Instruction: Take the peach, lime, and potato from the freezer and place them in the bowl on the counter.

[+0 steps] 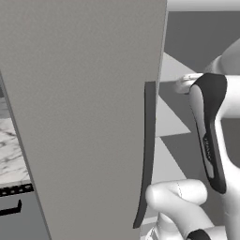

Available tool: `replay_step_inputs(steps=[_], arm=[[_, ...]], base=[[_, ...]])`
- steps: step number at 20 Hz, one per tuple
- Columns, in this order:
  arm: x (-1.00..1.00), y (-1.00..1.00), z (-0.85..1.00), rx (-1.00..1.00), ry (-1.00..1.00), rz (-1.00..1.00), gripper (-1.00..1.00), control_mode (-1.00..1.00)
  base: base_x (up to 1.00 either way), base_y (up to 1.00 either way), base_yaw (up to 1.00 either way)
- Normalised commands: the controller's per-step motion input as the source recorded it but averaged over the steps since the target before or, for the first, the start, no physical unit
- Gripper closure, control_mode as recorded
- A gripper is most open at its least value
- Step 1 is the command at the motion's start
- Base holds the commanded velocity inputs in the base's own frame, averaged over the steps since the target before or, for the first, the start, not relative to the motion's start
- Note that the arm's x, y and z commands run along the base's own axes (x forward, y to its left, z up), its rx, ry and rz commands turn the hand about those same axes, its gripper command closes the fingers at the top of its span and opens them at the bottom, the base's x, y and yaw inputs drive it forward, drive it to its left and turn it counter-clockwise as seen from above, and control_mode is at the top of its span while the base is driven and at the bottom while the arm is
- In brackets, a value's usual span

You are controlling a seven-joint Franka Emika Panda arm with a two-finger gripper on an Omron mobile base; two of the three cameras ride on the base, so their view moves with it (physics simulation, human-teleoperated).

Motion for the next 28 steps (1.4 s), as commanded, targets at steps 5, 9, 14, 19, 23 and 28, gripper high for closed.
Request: replay_step_inputs(steps=[5, 9, 14, 19, 23, 28], arm=[[-0.67, 0.44, 0.02, 0.00, 0.06, 0.03, 1.00, -1.00], [-0.70, 0.22, 0.00, 0.03, 0.06, 0.05, 1.00, -1.00], [-0.49, 0.02, 0.00, 0.07, 0.01, 0.05, 1.00, -1.00], [-0.07, 0.00, 0.00, 0.02, 0.00, 0.03, 1.00, -1.00], [0.00, 0.00, 0.00, 0.00, 0.00, 0.01, 1.00, -1.00], [-0.01, 0.00, -0.12, 0.00, 0.00, 0.01, 1.00, -1.00]], base=[[0.00, 0.00, 0.00], [0.00, 0.00, 0.00], [0.00, 0.00, 0.00], [0.00, 0.00, 0.00], [0.00, 0.00, 0.00], [0.00, 0.00, 0.00]])
